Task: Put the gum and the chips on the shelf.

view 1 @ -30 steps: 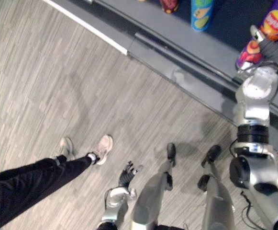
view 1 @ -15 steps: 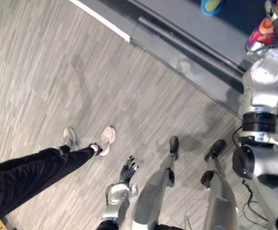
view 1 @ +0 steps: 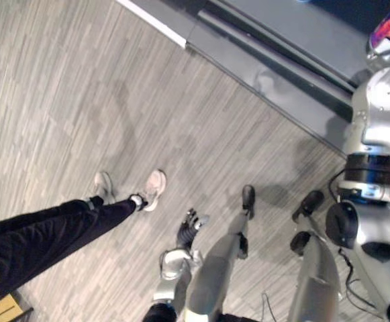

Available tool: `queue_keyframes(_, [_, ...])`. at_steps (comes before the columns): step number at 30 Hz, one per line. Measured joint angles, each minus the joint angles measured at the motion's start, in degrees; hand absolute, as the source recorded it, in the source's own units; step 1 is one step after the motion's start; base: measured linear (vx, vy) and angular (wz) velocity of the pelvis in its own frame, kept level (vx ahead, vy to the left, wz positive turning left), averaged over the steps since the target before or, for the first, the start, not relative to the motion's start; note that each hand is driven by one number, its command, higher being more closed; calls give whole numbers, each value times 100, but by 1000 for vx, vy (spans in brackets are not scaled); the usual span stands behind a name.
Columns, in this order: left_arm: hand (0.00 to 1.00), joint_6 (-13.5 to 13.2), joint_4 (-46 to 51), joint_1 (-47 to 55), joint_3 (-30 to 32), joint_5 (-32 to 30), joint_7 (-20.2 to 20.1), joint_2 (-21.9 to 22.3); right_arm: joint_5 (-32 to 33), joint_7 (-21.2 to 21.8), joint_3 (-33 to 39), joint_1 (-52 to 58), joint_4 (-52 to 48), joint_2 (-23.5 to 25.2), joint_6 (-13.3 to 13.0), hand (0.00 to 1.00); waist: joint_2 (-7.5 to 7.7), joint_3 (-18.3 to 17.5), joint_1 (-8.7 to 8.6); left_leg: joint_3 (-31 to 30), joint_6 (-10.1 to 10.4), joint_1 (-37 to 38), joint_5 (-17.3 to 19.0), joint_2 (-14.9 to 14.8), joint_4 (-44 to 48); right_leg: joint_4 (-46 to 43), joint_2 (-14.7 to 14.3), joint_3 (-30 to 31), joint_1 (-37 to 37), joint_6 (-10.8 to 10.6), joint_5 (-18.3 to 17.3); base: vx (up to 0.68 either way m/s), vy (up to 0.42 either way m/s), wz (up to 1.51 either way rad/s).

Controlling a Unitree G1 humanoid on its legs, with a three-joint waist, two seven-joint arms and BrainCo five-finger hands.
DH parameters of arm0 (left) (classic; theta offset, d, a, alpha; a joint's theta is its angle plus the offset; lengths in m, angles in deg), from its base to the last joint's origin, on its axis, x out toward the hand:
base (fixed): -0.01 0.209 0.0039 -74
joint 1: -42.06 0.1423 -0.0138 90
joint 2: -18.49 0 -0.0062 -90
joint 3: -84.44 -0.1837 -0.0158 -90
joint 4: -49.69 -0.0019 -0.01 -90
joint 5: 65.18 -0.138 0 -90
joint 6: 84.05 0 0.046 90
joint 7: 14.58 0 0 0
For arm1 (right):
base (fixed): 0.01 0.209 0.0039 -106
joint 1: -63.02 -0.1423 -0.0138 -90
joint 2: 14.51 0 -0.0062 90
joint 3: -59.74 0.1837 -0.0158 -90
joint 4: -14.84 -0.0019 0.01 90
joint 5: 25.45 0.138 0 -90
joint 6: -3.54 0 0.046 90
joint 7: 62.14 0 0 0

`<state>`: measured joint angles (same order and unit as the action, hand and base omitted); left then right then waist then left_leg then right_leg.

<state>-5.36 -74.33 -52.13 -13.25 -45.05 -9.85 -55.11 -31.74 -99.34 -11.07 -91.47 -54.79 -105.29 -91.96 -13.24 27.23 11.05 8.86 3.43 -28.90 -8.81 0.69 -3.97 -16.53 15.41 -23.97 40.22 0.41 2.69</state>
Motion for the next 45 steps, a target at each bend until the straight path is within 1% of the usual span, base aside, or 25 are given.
queue_keyframes(5, [0,-2,8,-8,5,0,-1,0,-64,24,-31,456,-81,33,-24,100,1,0,-42,56,48,0,38,2,0,-169,44,43,85,19,-88,2,-4,-1])
queue_keyframes(7, [0,-2,5,-7,17,0,-2,0,-65,35,-82,513,-211,171,-30,100,1,0,-114,168,55,-1,46,2,0,-198,52,108,128,19,-88,8,-17,-8])
queue_keyframes(9, [0,-3,7,-9,23,0,-3,4,-66,44,-180,550,-217,199,-57,100,1,0,-160,193,56,-2,48,1,-2,-215,56,122,147,20,-88,8,-12,-4])
queue_keyframes(13, [0,-3,6,-9,70,0,-5,101,-65,124,-218,614,-233,207,-110,100,2,1,-158,505,51,-4,64,-61,6,-240,56,167,187,28,-94,8,-15,-3])
queue_keyframes(16, [0,-3,7,-9,136,0,-6,173,-65,139,-252,690,-336,210,-130,100,3,1,-156,632,43,-23,69,-82,8,-255,60,190,226,28,-94,11,-4,-1])
queue_keyframes(20, [0,-3,9,-9,170,0,-5,180,-65,144,-394,795,-434,214,-275,100,6,3,-175,796,35,-81,62,-123,22,-274,60,202,307,29,-95,37,-11,-1])
queue_keyframes(24, [0,-3,14,-9,195,1,-5,184,-65,149,-403,796,-496,236,-276,100,10,6,-173,833,30,-94,58,-122,20,-306,64,228,352,34,-99,36,-8,-3])
queue_keyframes(25, [0,-4,15,-9,201,1,-5,184,-66,147,-403,796,-496,255,-275,0,10,6,-176,840,32,-94,60,-124,22,-322,67,228,357,41,-105,31,-10,0])
queue_keyframes(27, [0,-4,15,-9,215,0,-5,190,-66,148,-407,797,-496,289,-271,0,13,8,-188,894,32,-94,60,-135,22,-338,73,227,365,38,-121,0,0,0])
queue_keyframes(29, [0,-4,12,-7,253,1,-4,202,-64,148,-408,824,-484,391,-224,0,18,11,-243,970,30,-94,59,-147,20,-358,91,225,376,32,-138,38,-10,3])
queue_keyframes(30, [0,-4,14,-7,263,1,-4,206,-61,160,-520,1009,-480,514,-215,0,24,15,-295,1003,27,-94,59,-149,19,-351,95,225,377,31,-139,66,-9,-1])
queue_keyframes(35, [0,-4,14,-7,361,1,-4,218,-60,216,-626,1095,-482,622,-215,0,45,29,-310,1098,-8,-93,33,-191,36,-335,58,228,376,32,-137,51,-16,-4])
queue_keyframes(39, [0,-4,18,-8,372,1,2,218,-60,285,-740,1294,-488,664,-216,0,142,73,-321,1126,-8,-90,39,-234,85,-318,20,229,349,33,-136,29,-17,-2])
queue_keyframes(42, [0,-4,16,-7,375,0,2,218,-59,322,-738,1319,-488,723,-216,0,158,83,-338,1128,-7,-89,40,-243,94,-273,11,226,340,33,-135,0,0,0])
queue_keyframes(45, [0,-4,10,-5,395,1,3,218,-59,327,-736,1318,-487,825,-215,0,189,92,-392,1126,-6,-89,40,-261,86,-240,-7,202,321,32,-135,0,0,0])
